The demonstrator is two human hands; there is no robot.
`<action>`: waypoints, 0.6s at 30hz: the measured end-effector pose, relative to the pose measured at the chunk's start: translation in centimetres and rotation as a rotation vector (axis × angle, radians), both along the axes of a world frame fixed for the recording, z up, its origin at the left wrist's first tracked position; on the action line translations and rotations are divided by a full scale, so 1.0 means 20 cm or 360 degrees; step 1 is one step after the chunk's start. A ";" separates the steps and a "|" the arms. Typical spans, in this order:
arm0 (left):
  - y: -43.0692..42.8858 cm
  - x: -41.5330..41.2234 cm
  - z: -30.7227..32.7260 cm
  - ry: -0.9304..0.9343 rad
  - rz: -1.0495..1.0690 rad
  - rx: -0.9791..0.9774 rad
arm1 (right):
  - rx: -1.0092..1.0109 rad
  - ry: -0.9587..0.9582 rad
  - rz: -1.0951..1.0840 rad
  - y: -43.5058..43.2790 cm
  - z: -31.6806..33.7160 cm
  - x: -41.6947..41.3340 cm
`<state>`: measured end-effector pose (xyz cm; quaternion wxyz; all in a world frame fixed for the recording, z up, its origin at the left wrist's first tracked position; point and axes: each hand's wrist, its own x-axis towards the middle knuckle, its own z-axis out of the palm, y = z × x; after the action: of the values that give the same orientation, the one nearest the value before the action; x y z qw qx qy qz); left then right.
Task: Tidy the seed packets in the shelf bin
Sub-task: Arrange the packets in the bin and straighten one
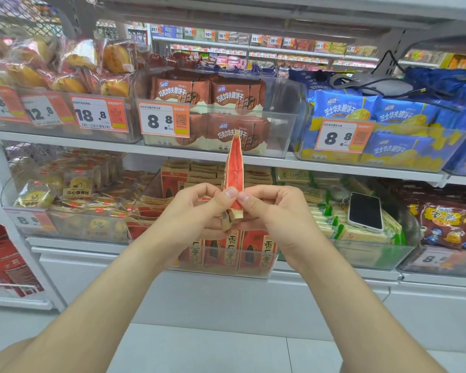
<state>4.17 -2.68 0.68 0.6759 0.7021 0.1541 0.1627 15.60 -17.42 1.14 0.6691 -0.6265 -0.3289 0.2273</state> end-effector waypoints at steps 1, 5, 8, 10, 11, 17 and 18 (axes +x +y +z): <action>0.00 0.00 0.00 0.0009 -0.0017 0.0004 | -0.0012 -0.0007 0.0022 -0.01 0.01 0.00; -0.02 0.01 -0.02 -0.0080 -0.0031 0.0034 | -0.0229 -0.0234 0.0131 -0.04 0.03 0.03; -0.05 0.03 -0.03 -0.0195 0.0120 0.0046 | -0.0539 -0.0433 0.0433 -0.05 0.00 0.02; -0.08 0.03 -0.03 -0.0184 0.0141 0.0121 | -0.0645 -0.0479 0.0597 -0.04 -0.02 -0.01; -0.08 0.04 -0.03 -0.0175 0.0133 0.0137 | -0.0646 -0.0477 0.0621 -0.04 -0.03 -0.02; -0.09 0.05 -0.04 -0.0183 0.0160 0.0137 | -0.0475 -0.0376 0.0316 -0.01 -0.01 0.01; -0.09 0.05 -0.05 -0.0188 0.0170 0.0145 | -0.0448 -0.0440 0.0250 0.00 -0.01 0.01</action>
<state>5.23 -4.57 -0.26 0.6414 0.7122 0.1437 0.2466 15.77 -17.43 0.87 0.5037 -0.7114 -0.4305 0.2344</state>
